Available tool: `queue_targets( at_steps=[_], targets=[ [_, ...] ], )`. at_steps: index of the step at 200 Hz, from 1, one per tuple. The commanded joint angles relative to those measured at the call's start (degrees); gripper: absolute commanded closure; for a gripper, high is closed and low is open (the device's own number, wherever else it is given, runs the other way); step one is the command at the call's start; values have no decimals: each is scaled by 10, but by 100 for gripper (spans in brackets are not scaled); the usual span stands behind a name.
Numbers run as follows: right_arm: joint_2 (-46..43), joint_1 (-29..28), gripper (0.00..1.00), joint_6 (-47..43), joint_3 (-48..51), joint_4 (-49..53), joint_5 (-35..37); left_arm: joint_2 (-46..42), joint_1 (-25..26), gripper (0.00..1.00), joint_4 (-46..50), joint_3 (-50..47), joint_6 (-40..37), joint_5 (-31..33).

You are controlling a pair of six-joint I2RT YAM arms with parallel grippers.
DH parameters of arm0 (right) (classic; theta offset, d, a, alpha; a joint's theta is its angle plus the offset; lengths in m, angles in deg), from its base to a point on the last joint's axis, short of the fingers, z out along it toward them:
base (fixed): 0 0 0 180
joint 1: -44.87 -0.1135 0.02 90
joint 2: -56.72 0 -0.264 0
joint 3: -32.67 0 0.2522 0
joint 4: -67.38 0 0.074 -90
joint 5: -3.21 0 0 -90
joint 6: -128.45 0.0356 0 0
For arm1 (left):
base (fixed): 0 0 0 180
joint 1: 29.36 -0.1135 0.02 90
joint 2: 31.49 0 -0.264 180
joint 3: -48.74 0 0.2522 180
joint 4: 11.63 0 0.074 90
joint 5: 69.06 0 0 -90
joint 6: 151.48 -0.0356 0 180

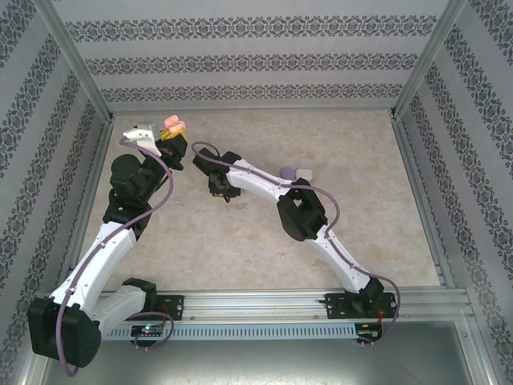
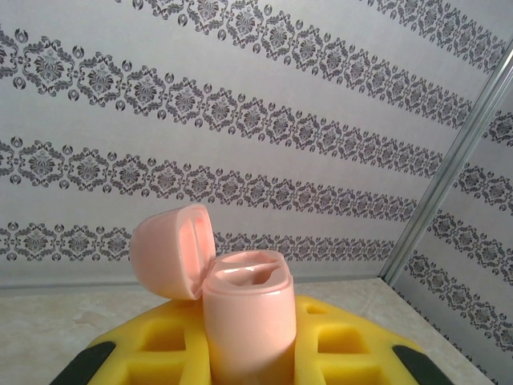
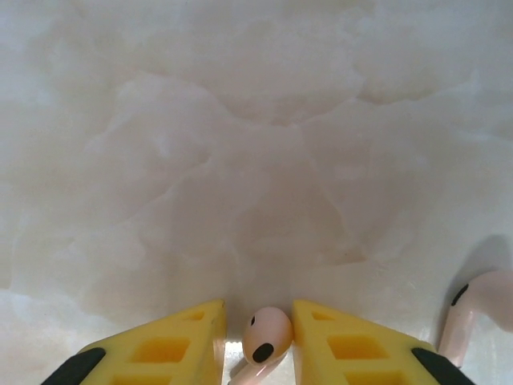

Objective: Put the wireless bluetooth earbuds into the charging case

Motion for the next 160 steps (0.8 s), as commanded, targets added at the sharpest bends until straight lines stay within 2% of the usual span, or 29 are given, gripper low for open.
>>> queue_targets(
  at_steps=[1, 60, 94, 107, 160],
  targets=[
    [16, -7, 73, 0, 0, 16, 0, 2, -9, 100, -36, 2, 14, -10],
    [17, 3, 77, 1, 6, 14, 8, 5, -10, 100, -34, 5, 19, -21],
    [11, 9, 85, -13, 15, -2, 3, 5, -10, 100, -26, 9, 16, -27],
    [-1, 9, 89, -22, 30, -14, 7, 5, -9, 100, -21, 12, 14, -31],
    [-113, 21, 90, -65, 126, -94, 28, 16, -9, 100, 19, 34, 1, -52]
  ],
)
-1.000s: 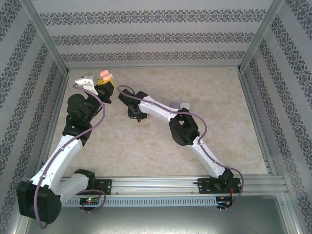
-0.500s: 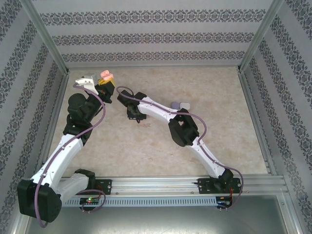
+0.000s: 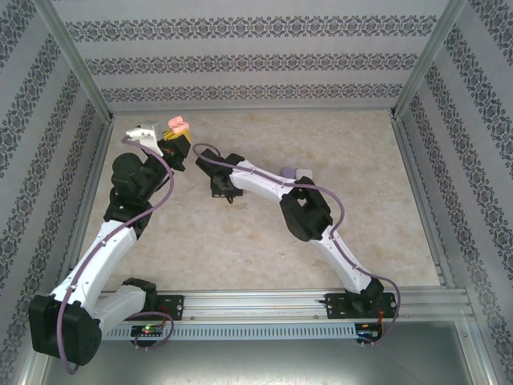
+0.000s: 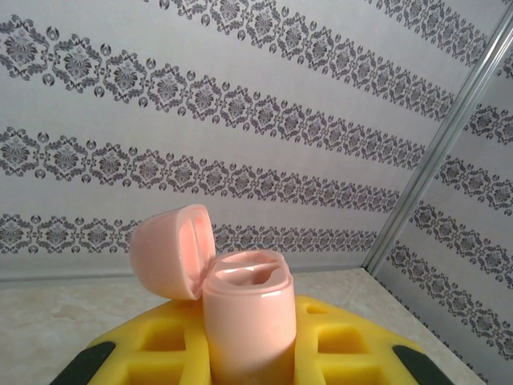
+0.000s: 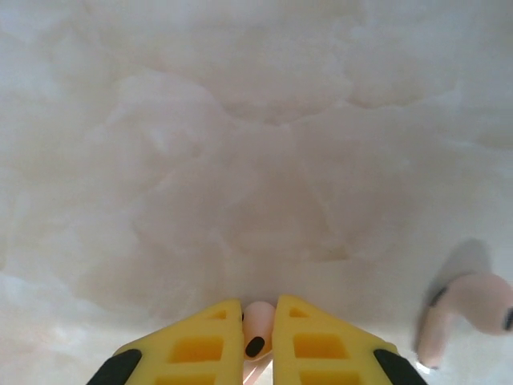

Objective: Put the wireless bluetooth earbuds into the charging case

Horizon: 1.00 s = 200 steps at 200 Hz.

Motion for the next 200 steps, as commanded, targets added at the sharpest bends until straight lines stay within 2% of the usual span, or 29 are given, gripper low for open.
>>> queue_targets(
  at_steps=[1, 36, 76, 109, 146, 182, 200],
  targets=[
    [-64, 14, 90, -33, 35, -32, 26, 7, -9, 100, 17, 31, -10, -22],
    [-144, 28, 90, -70, 83, -61, 42, 23, -8, 100, 29, 50, -28, -48],
    [-266, 58, 90, -116, 185, -107, 52, 56, -1, 100, 66, 76, -73, -92],
    [-375, 96, 90, -161, 259, -134, 49, 64, 12, 100, 14, 33, -117, -127],
    [-486, 126, 90, -213, 311, -160, 45, 105, 27, 100, -110, -14, -136, -214],
    [-571, 135, 90, -282, 352, -209, 16, 173, 56, 100, -183, -12, -178, -303],
    [-607, 136, 89, -313, 374, -242, -4, 206, 76, 100, -199, 4, -192, -325]
  ],
)
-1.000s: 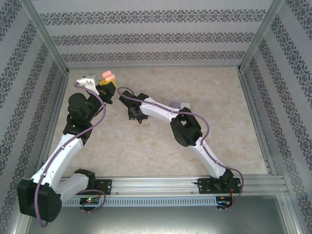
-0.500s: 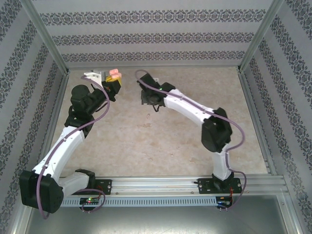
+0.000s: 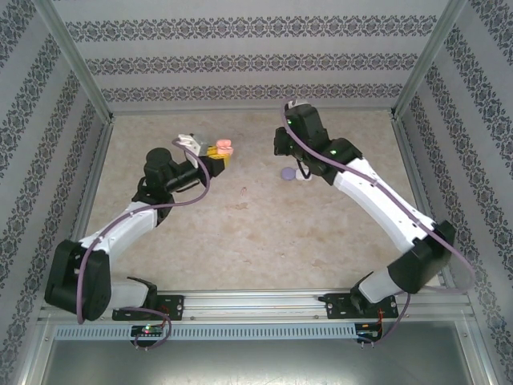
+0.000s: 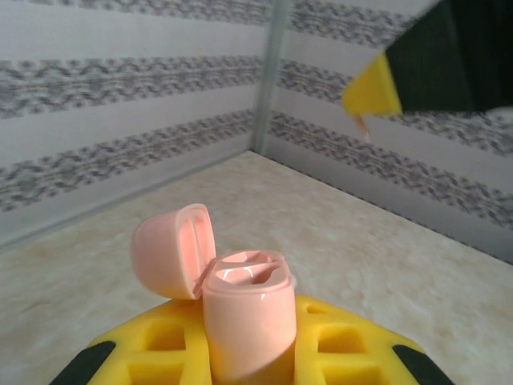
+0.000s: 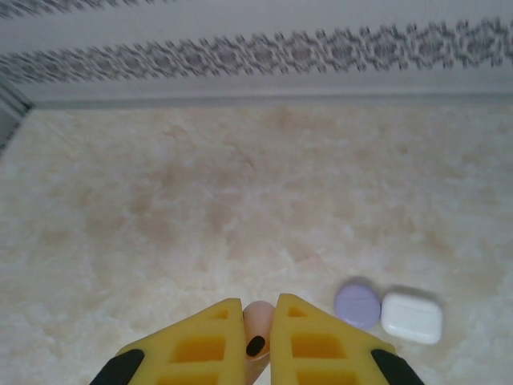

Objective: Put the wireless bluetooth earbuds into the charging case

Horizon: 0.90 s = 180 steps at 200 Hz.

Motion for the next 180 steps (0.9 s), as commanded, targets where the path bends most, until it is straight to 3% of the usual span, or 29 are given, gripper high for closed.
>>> queue_targets(
  at_steps=[1, 36, 78, 180],
  targets=[
    [-46, 3, 89, -70, 31, -61, -32, 27, 24, 100, -88, 22, -42, -75],
    [-109, 4, 89, -140, 88, -139, -78, 89, 72, 100, -102, 70, -79, -88],
    [-168, 3, 88, -189, 165, -217, -107, 156, 115, 100, -187, 121, -70, -88],
    [-236, 7, 88, -158, 237, -261, -159, 206, 147, 100, -231, 174, -68, -105]
  ],
)
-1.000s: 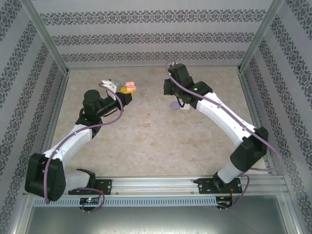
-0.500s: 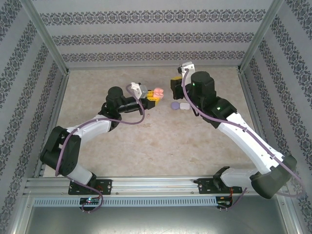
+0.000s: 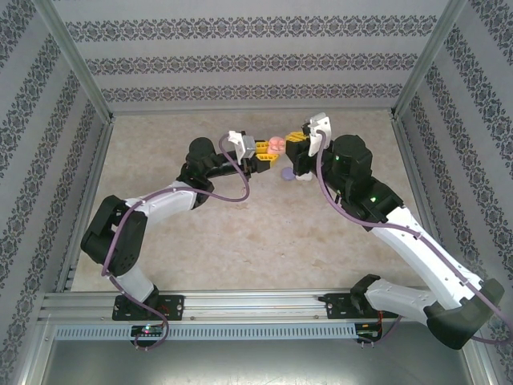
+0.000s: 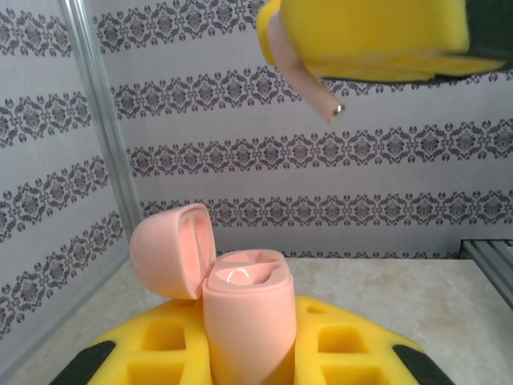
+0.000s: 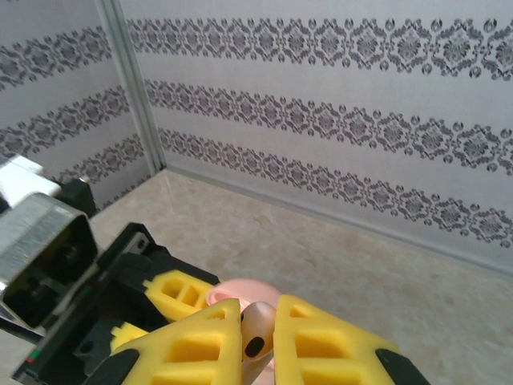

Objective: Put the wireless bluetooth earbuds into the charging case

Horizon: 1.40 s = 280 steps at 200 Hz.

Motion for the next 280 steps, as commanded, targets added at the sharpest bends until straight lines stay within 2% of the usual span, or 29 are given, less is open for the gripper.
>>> queue_targets(
  at_steps=[1, 31, 70, 97, 280],
  targets=[
    [-5, 7, 88, 15, 15, -29, -31, 6, 14, 100, -49, 19, -7, -21],
    [-8, 24, 89, 45, 24, -40, -60, 7, 24, 100, -58, 20, -18, -13],
    [-26, 69, 89, 110, 46, -67, -118, -1, 43, 100, -60, 5, -74, 52],
    [-37, 75, 90, 120, 53, -68, -131, 1, 45, 100, -85, -4, -82, 78],
    [11, 66, 90, 133, 57, -87, -121, 7, 51, 100, -91, 5, -67, 68]
  ],
)
